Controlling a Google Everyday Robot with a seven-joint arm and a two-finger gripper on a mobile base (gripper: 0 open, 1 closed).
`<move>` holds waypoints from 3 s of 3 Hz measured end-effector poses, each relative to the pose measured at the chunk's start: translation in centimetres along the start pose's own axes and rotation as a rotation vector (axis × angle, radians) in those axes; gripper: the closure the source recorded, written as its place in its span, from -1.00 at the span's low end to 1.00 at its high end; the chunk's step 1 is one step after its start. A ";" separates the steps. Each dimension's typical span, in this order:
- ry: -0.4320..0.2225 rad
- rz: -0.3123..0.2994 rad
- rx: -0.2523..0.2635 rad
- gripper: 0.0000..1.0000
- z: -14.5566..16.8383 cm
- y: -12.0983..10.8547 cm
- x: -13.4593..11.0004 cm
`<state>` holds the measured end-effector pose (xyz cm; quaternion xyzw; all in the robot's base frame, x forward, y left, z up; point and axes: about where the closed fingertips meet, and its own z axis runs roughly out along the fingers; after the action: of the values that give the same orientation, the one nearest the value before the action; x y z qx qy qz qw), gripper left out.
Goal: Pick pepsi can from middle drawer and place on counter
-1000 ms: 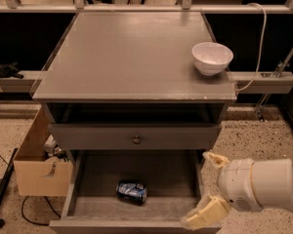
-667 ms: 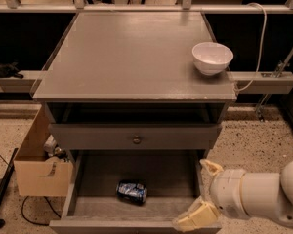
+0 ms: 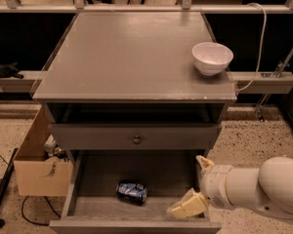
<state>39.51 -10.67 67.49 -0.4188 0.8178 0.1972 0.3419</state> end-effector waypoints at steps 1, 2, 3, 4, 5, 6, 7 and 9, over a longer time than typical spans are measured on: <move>0.001 0.011 -0.006 -1.00 3.7 -1.1 0.6; -0.009 -0.010 0.027 -1.00 11.6 -5.2 0.6; -0.009 -0.010 0.027 -1.00 11.6 -5.2 0.6; 0.008 0.005 -0.018 -1.00 13.7 -4.1 1.4; 0.048 0.030 -0.067 -1.00 16.8 -1.9 4.1; 0.083 0.026 -0.085 -1.00 19.3 -0.1 6.7; 0.095 0.034 -0.092 -1.00 21.8 0.5 8.6; 0.076 0.061 -0.113 -1.00 27.4 -0.6 8.2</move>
Offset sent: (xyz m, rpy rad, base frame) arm 0.0969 0.0441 -0.0952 0.0064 -0.0012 -0.0225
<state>47.44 1.17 42.69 -0.4193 0.8302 0.2373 0.2805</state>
